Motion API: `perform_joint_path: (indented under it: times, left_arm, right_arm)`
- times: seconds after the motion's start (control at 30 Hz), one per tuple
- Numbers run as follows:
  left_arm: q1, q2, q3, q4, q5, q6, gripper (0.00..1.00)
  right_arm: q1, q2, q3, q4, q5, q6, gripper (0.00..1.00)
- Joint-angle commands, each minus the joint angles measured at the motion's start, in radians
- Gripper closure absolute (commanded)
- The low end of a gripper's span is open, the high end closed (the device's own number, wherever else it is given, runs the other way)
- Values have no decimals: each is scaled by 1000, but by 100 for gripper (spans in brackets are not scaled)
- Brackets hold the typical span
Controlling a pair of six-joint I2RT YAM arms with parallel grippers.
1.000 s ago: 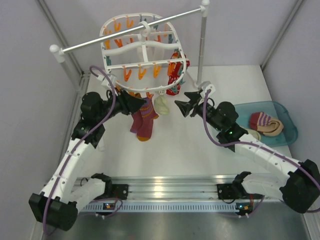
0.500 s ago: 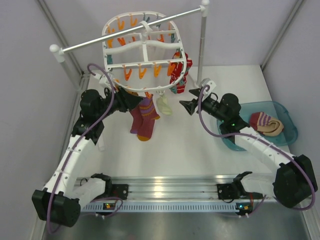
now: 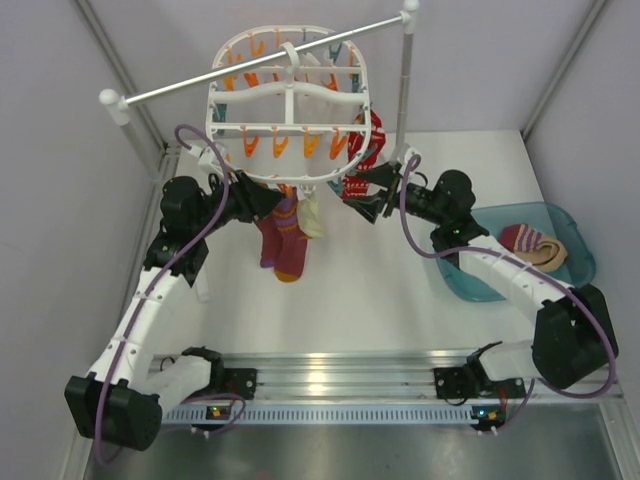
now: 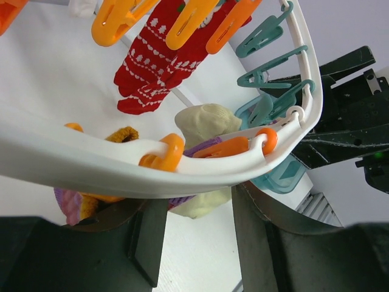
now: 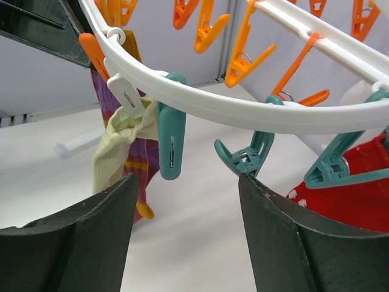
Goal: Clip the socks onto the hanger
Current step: Open the clamp at the hanger.
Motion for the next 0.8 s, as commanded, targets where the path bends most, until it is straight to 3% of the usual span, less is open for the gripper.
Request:
perform_joint_path:
  times: [0.0,0.27,0.53,0.77]
  left_arm:
    - [6,-7,39,22,3,12,50]
    - [6,-11,36,22,3,1,50]
    - [8,-13,31,25,0,-2,50]
    - [8,-17,21,36,8,-25,50]
  right_arm:
    - [13,39,72,91,-56,50,34]
    - [55,71,95,95,-43,62,38]
    - [70,72,83,105,-25,88,54]
    - [93,106,106,93,9,74,55]
